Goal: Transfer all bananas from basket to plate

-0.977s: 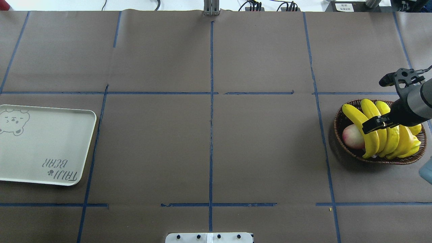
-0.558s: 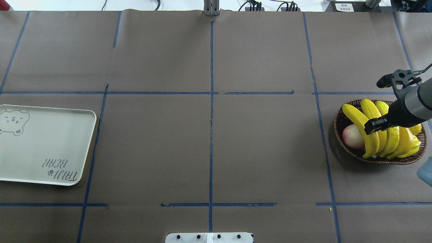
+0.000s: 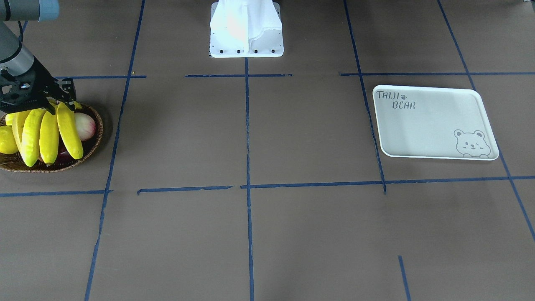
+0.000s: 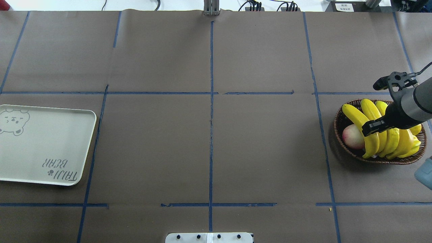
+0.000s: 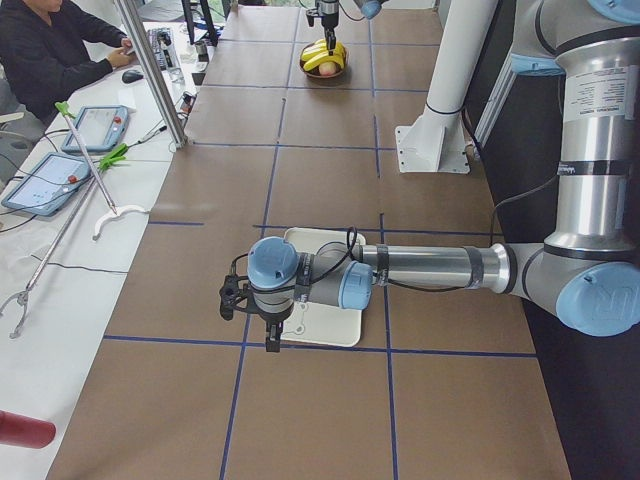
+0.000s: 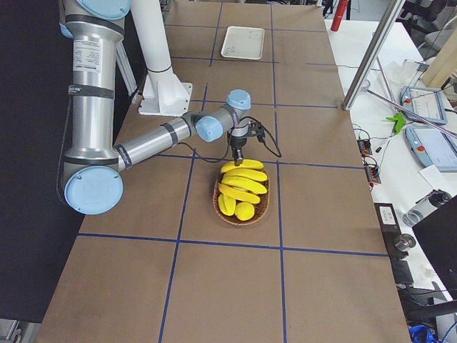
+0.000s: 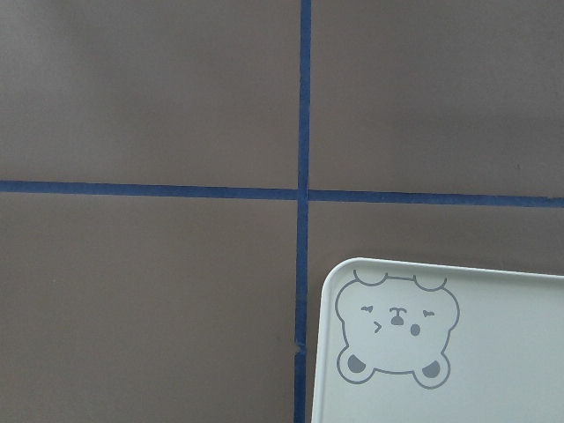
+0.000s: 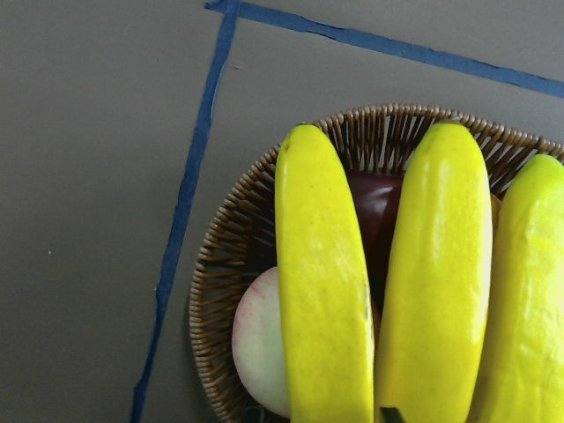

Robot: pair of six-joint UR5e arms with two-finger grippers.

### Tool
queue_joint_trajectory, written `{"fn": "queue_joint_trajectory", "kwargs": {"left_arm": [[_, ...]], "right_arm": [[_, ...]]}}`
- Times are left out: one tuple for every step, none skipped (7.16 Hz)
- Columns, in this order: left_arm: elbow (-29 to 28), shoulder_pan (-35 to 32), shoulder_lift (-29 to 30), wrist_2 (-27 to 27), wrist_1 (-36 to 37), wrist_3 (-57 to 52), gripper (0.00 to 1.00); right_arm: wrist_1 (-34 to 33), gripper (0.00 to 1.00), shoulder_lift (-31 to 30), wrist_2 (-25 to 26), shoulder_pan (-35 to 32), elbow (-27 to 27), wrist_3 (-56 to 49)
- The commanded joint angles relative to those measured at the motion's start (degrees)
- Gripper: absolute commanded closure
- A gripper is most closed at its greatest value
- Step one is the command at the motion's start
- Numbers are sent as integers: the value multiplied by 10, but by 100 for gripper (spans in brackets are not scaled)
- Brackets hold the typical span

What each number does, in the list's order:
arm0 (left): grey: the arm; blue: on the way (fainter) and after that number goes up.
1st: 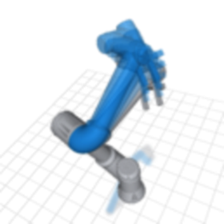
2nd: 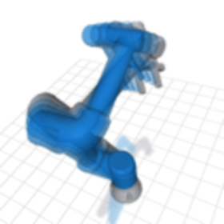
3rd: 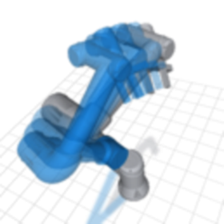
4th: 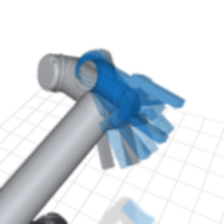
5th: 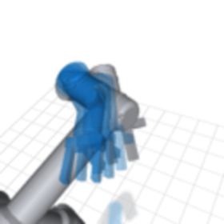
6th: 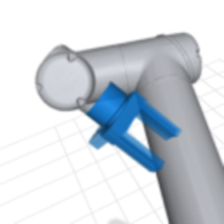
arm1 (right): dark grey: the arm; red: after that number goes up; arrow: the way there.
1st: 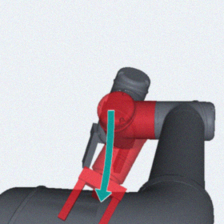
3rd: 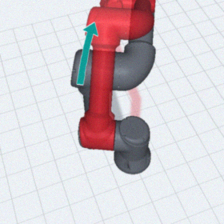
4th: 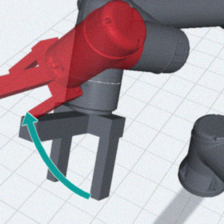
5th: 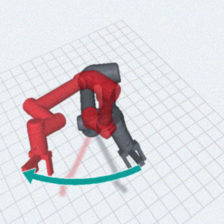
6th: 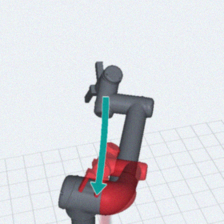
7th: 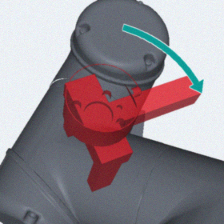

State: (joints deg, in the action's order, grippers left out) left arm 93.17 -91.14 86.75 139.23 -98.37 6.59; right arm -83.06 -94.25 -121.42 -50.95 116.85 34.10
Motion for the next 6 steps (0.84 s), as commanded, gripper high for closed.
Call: {"fn": "queue_joint_trajectory", "kwargs": {"left_arm": [[0, 0, 0, 0, 0, 0, 0], [0, 0, 0, 0, 0, 0, 0], [0, 0, 1, 1, 0, 0, 0], [0, 0, 0, 1, 0, 0, 0], [0, 1, 0, 1, 0, 0, 0], [0, 0, 1, 1, 0, 0, 0]], "right_arm": [[0, 46, 1, 0, 7, -5, 0], [0, 46, 1, 0, 8, -8, 0], [0, 46, 0, 1, 8, -8, 0], [0, 46, -1, 1, 7, -8, -1], [0, 46, -3, 1, 7, -8, -1], [0, 46, -3, 1, 8, -8, -3]]}}
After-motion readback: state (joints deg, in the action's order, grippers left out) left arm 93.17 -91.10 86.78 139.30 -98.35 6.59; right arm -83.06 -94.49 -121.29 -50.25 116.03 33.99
